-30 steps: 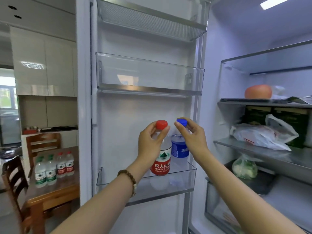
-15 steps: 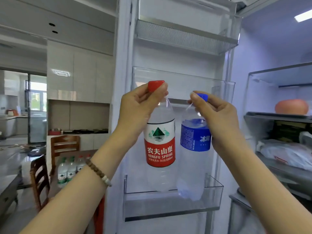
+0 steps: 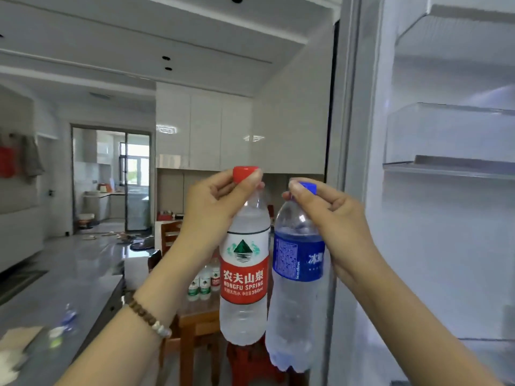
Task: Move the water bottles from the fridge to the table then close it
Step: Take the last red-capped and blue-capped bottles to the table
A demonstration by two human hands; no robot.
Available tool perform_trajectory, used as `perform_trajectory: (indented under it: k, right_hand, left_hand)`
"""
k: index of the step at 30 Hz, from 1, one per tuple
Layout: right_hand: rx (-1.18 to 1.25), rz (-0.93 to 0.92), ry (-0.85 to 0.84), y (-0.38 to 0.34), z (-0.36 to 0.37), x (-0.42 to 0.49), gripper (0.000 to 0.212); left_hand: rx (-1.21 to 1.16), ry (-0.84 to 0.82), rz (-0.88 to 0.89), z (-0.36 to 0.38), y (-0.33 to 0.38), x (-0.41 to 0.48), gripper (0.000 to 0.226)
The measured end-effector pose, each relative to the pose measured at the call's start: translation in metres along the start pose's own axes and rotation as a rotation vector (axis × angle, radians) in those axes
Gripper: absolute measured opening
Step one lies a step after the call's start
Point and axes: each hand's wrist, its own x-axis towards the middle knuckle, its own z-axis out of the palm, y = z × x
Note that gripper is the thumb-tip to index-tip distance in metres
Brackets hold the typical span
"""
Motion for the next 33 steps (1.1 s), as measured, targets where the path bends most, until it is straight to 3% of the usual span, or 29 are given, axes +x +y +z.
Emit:
perform_trajectory:
  k: [5, 7, 10, 13, 16, 20, 23, 33]
  right_hand:
    - [0.032, 0.021, -0.015, 0.059, 0.085, 0.02, 0.01]
    - [0.031, 0.038, -0.011, 0.084, 0.111, 0.033, 0.009]
    - [0.016, 0.079, -0.001, 0.127, 0.14, 0.059, 0.016]
    - [-0.011, 0.103, 0.001, 0.174, 0.159, 0.09, 0.026]
    - [-0.046, 0.127, 0.004, 0.226, 0.168, 0.128, 0.03]
    - [-0.071, 0.181, 0.012, 0.299, 0.17, 0.189, 0.029]
    - [-0.085, 0.201, -0.013, 0.349, 0.17, 0.232, 0.019]
    - [-0.157, 0.326, 0.02, 0.524, 0.164, 0.359, 0.027]
  left_hand:
    - [0.079, 0.017, -0.083, -0.083, -0.052, 0.017, 0.032]
    - [0.101, 0.029, -0.106, -0.109, -0.076, 0.026, 0.024]
    - [0.129, 0.033, -0.131, -0.138, -0.118, 0.045, 0.008]
    - [0.151, 0.042, -0.149, -0.159, -0.171, 0.067, 0.02]
    - [0.194, 0.044, -0.168, -0.167, -0.229, 0.09, 0.04]
    - [0.2, 0.035, -0.212, -0.168, -0.313, 0.129, 0.027]
    - [0.245, -0.013, -0.26, -0.169, -0.374, 0.163, 0.029]
    - [0.229, -0.193, -0.421, -0.176, -0.568, 0.262, 0.029]
